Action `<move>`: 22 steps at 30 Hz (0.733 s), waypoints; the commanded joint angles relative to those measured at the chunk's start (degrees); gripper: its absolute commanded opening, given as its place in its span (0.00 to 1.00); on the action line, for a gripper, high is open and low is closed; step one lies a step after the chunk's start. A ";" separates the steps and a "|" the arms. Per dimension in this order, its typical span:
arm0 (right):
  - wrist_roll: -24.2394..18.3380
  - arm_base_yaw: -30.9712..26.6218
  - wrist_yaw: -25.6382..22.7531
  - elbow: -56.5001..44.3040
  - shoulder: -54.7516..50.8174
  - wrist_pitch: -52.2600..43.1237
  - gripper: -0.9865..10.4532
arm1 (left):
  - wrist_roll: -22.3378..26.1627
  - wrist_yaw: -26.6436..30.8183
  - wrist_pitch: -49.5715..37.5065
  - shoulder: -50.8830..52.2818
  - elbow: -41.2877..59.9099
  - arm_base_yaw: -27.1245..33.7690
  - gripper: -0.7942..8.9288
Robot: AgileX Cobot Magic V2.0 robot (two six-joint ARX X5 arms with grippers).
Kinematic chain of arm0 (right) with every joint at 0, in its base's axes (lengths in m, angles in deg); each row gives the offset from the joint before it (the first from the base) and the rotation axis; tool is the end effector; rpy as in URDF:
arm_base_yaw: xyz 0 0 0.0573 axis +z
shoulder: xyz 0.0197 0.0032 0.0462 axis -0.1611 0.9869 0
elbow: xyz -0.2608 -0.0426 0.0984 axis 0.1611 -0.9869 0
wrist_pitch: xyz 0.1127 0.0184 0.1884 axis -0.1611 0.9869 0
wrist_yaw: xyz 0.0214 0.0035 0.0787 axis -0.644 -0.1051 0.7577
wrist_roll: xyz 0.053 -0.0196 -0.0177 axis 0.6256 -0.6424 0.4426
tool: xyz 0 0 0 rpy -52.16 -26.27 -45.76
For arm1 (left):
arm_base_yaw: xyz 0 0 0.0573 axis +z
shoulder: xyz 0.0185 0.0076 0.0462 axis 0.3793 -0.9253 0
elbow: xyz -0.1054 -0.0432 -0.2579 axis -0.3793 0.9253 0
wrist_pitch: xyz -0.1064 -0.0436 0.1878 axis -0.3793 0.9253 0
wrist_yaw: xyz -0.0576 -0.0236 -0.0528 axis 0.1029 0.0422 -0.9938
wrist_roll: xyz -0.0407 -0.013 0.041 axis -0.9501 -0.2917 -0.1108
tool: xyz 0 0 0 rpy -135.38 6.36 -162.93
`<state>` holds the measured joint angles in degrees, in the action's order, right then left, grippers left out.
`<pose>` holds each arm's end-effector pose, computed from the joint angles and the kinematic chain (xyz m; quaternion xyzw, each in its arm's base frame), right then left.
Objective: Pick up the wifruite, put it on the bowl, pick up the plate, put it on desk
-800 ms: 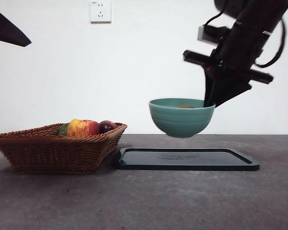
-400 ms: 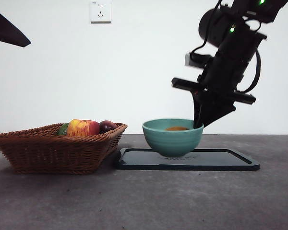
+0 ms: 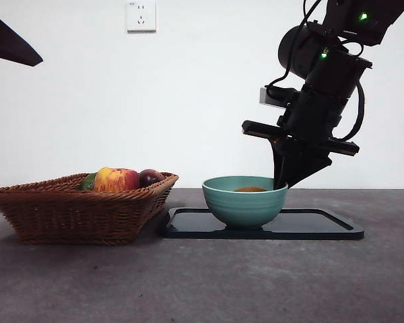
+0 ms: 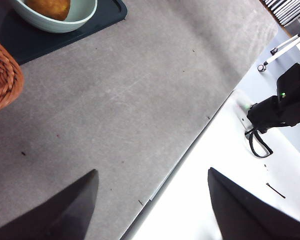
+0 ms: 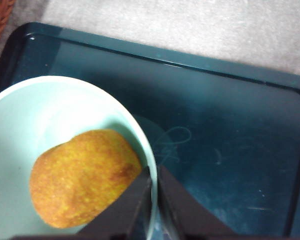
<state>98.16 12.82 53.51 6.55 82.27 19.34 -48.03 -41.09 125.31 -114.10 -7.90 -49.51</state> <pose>0.3267 0.1369 0.2287 0.0401 0.4748 0.1622 0.8641 0.0903 -0.0714 0.3011 -0.0485 0.3944 -0.4738 0.7859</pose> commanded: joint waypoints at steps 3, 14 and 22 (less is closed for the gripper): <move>-0.61 0.28 0.02 1.42 1.03 -0.11 0.18 | 0.68 -0.15 -0.42 -0.33 -0.31 -0.22 0.44; -0.35 -0.22 -0.37 2.47 -2.47 1.25 0.25 | 0.70 -0.15 -0.42 -0.33 -0.31 -0.22 0.44; -0.94 -0.09 0.35 2.49 -14.25 6.60 0.25 | 0.70 -0.13 -0.46 -0.33 -0.31 -0.22 0.44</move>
<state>97.91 12.38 53.64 7.95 68.19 25.20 -48.03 -41.09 125.31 -114.10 -7.90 -49.51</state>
